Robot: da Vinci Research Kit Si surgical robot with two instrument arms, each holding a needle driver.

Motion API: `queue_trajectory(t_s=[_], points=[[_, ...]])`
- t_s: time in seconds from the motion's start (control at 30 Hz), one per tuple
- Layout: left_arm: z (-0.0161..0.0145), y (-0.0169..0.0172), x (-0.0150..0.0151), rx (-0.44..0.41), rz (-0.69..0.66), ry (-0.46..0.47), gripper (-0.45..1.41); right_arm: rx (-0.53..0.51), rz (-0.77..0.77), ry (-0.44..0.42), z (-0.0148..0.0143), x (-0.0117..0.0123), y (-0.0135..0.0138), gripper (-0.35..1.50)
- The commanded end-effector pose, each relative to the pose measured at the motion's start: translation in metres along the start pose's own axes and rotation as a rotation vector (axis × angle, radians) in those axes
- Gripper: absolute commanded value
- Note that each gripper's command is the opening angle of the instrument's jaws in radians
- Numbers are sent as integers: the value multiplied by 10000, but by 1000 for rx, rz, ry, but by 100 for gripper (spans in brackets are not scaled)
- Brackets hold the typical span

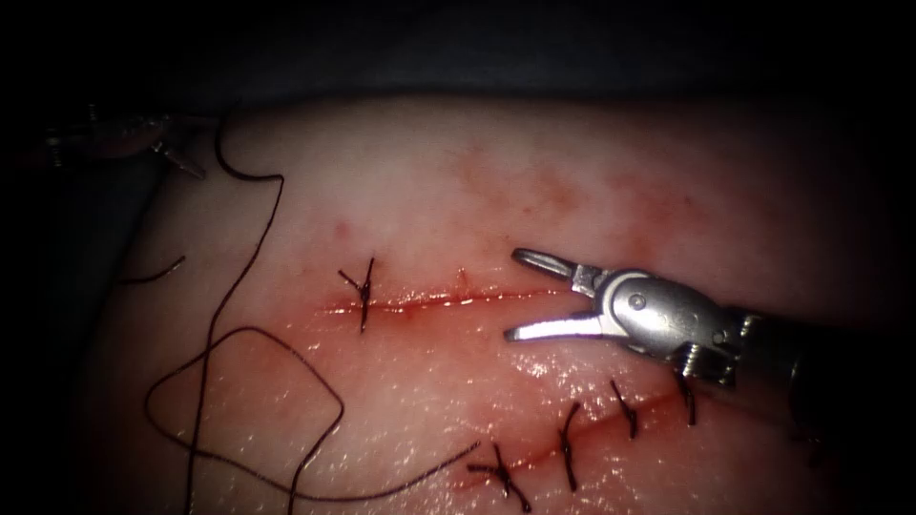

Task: Wound Closure
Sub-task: Grab the needle with the left hand.

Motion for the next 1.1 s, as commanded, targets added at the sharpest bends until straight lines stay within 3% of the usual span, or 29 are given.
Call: queue_trajectory(t_s=[0.03, 0.2, 0.3, 0.67, 0.83, 0.87, 0.97, 1.1], points=[[5, -9, 3, 5, 2, 1, 31, 1, -2, 3, 12, -1, 2, 106], [8, -10, 4, 4, 15, -2, 31, 1, -2, 3, 12, -1, 3, 106], [13, -8, -3, -73, 50, -49, 21, 2, -3, 4, 11, -2, 2, 106], [27, -8, 1, -136, 72, -99, 14, 1, -5, 4, 12, -4, 0, 105], [35, -5, 10, -147, 84, -113, -8, 1, -6, 5, 12, -5, 0, 101], [36, -2, 11, -161, 89, -124, -45, 1, -7, 5, 12, -5, -1, 99], [37, 0, 11, -193, 96, -164, -45, 2, -7, 5, 12, -5, -1, 96], [34, -1, 11, -165, 92, -218, -45, 2, -7, 5, 11, -3, -2, 94]])
